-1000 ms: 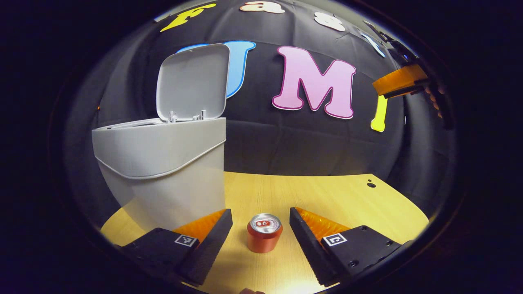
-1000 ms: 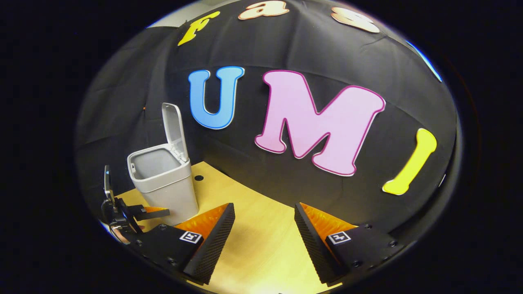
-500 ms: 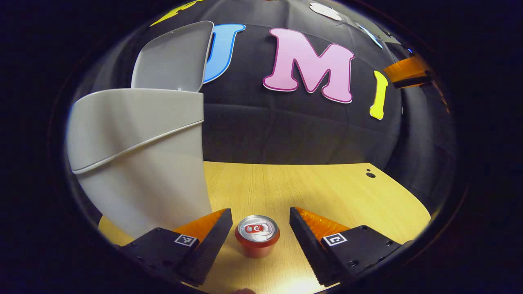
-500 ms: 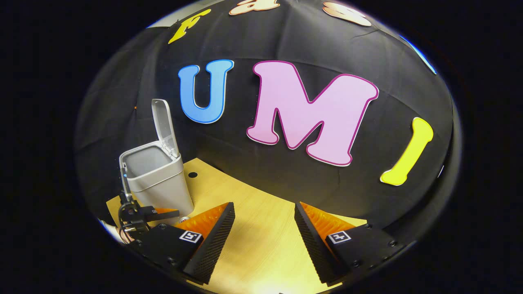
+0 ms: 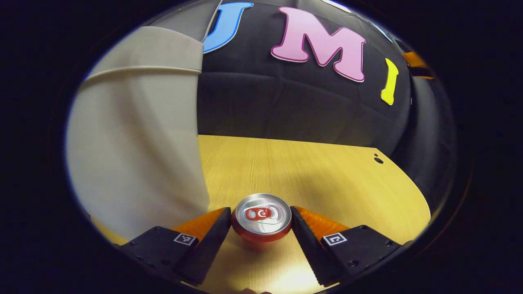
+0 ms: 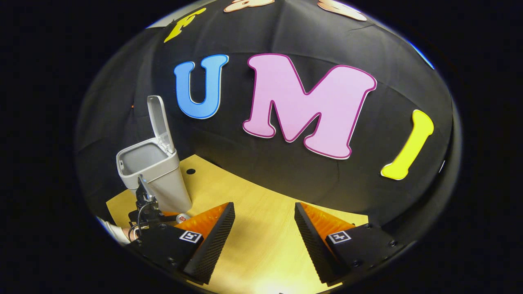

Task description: Press the lid of the desktop garbage bin to open it, pick up the crumpled paper on the desktop and throw it into the bin, then pick up the pop can on the desktop and drop it into the bin, and finally close the garbage bin lid.

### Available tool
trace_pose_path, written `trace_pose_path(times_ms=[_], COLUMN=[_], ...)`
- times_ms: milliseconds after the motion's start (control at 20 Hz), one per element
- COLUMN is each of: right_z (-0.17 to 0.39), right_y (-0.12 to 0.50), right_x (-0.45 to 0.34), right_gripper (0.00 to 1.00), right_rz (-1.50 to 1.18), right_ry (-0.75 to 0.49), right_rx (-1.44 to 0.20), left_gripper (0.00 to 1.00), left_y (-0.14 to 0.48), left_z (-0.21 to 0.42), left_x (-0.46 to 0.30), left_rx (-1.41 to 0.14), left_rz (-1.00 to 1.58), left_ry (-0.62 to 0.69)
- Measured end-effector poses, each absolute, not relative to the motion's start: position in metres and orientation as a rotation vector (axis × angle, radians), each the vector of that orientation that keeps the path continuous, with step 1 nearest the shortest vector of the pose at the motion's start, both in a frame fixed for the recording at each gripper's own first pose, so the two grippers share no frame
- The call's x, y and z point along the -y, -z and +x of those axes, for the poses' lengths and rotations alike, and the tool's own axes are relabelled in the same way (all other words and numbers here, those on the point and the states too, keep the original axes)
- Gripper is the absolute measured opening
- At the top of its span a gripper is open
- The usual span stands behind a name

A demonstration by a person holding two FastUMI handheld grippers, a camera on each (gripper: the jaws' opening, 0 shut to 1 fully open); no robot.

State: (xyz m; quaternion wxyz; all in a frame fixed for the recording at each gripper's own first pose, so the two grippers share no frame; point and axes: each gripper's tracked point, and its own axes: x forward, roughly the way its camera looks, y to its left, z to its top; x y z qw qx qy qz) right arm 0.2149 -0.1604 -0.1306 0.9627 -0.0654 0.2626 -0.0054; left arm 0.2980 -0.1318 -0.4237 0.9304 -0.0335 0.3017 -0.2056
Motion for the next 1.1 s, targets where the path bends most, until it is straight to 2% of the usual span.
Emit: trace_pose_path(times_ms=[50,150,300,600,800,900,1100], right_z=[0.215,0.214,0.215,0.217,0.22,0.222,0.225], right_y=[0.132,0.131,0.13,0.126,0.115,0.108,0.097], right_x=[0.161,0.163,0.161,0.142,0.123,0.11,0.091], right_gripper=[0.95,0.95,0.95,0.95,0.95,0.95,0.95], right_rz=[-0.132,-0.128,-0.116,-0.095,-0.081,-0.071,-0.084], right_ry=[0.012,0.012,0.008,-0.03,-0.059,-0.071,-0.1], right_rx=[-0.533,-0.53,-0.522,-0.49,-0.447,-0.423,-0.385], left_gripper=[0.96,0.89,0.88,0.86,0.85,0.84,0.84], left_y=[0.426,0.416,0.383,0.245,0.131,0.094,0.094], left_z=[0.296,0.289,0.283,0.273,0.282,0.298,0.335], left_x=[0.132,0.135,0.135,0.122,0.07,0.036,-0.028], left_rx=[-0.631,-0.631,-0.583,-0.378,-0.212,-0.152,-0.163], left_rz=[-0.065,-0.062,-0.042,-0.028,-0.051,-0.041,0.066], left_ry=[0.429,0.444,0.461,0.482,0.426,0.388,0.297])
